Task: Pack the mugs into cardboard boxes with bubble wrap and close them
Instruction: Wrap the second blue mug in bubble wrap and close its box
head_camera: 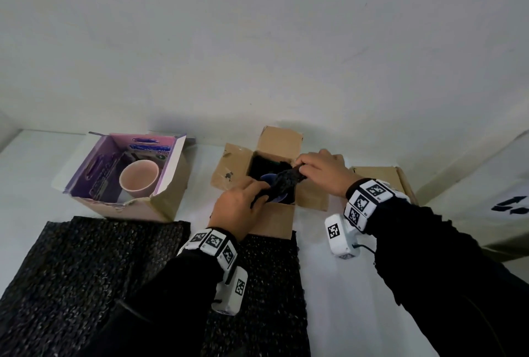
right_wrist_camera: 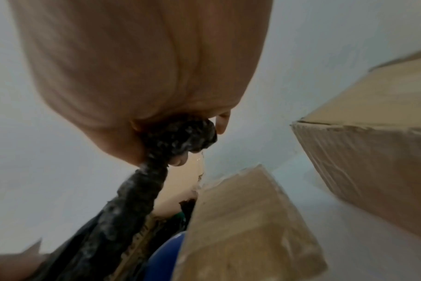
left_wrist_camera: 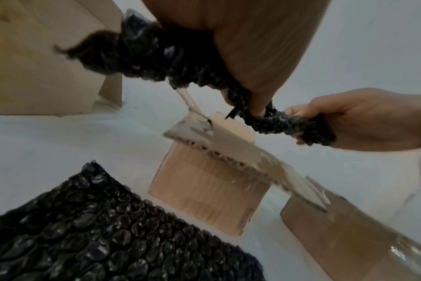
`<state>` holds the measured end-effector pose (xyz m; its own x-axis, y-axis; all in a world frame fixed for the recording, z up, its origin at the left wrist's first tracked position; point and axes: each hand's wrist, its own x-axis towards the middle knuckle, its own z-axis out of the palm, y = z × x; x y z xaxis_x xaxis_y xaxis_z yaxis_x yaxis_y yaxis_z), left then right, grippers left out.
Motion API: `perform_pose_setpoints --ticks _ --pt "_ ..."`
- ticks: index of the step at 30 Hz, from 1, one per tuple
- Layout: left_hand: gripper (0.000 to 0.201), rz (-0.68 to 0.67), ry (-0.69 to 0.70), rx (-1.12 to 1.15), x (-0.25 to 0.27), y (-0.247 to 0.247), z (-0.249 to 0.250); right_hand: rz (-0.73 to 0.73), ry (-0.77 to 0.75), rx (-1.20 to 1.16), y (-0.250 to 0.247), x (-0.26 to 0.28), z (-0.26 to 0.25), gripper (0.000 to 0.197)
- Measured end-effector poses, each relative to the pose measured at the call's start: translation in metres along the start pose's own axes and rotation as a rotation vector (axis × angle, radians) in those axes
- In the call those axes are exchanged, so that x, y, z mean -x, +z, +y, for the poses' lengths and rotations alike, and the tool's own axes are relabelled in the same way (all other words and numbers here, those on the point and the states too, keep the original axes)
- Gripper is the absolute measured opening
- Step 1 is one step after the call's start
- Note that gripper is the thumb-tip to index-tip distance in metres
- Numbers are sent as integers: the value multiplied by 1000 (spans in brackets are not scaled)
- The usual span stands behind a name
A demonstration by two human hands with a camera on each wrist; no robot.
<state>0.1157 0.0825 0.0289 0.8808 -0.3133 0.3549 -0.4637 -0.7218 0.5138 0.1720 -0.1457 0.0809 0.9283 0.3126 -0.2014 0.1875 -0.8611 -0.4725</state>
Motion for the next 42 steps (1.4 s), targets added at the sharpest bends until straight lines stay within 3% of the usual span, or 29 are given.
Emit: perform_pose_setpoints --ticks 2,7,12,18,21,25,31,32,36,42 --pt "22 -41 89 -53 0 11 -1 43 -65 156 1 -10 1 20" --pt "26 -80 268 -230 -4 29 -2 145 -179 219 9 -28 4 24" --pt "43 -189 212 -294 -2 37 1 146 -277 295 23 -37 2 25" --pt "29 -204 248 -388 -6 37 -12 35 -318 487 31 -37 7 25" --pt "29 -214 239 -379 -6 35 -15 32 -290 518 28 -34 8 32" --pt "22 -219 202 -341 -7 36 -12 14 -244 488 26 -34 4 13" --pt "17 -261 148 -284 -12 34 -10 -69 -83 433 24 -39 1 11" --pt "17 -257 140 -278 -12 34 -11 -78 -93 427 23 -39 1 7" --pt "18 -232 121 -237 -10 36 -14 -160 -209 507 20 -38 -2 41" --pt "37 -252 18 -147 -12 39 -13 -141 -302 491 21 -29 3 28"
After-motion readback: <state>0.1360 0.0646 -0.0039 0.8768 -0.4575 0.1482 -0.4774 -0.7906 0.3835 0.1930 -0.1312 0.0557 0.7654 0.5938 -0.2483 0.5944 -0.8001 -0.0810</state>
